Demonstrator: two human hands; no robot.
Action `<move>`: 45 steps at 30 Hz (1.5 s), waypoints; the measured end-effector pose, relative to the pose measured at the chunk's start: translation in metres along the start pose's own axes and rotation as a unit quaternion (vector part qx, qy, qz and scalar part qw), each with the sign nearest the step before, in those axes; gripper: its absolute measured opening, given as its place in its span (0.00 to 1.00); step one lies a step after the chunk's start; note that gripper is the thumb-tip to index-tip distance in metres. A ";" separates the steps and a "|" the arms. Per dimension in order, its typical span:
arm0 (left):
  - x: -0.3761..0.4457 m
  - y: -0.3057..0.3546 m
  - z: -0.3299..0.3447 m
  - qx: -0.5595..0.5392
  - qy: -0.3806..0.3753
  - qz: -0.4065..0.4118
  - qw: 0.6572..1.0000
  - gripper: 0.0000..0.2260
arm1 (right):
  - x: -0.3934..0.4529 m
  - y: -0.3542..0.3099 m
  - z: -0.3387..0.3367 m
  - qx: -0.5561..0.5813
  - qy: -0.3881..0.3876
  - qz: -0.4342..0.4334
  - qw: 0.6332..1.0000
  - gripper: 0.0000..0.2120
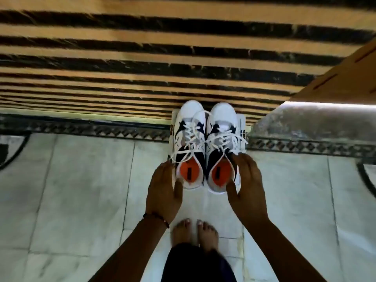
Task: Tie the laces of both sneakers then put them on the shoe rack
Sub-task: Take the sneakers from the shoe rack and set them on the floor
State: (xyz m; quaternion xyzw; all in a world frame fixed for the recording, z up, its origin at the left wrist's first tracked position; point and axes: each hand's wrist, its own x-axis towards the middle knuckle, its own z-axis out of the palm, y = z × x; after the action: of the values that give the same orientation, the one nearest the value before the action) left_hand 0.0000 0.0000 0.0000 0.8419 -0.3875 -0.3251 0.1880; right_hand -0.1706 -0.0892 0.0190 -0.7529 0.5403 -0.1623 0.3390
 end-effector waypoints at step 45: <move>-0.238 -0.125 0.062 -0.411 -0.012 -0.200 0.890 0.20 | -0.270 0.017 0.063 0.327 0.066 0.384 0.861 0.21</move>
State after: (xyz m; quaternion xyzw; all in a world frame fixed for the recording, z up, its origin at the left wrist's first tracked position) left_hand -0.0928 0.2585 -0.0201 0.7452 -0.0455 -0.4959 0.4434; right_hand -0.2418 0.1785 -0.0051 -0.3184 0.7238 -0.2363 0.5647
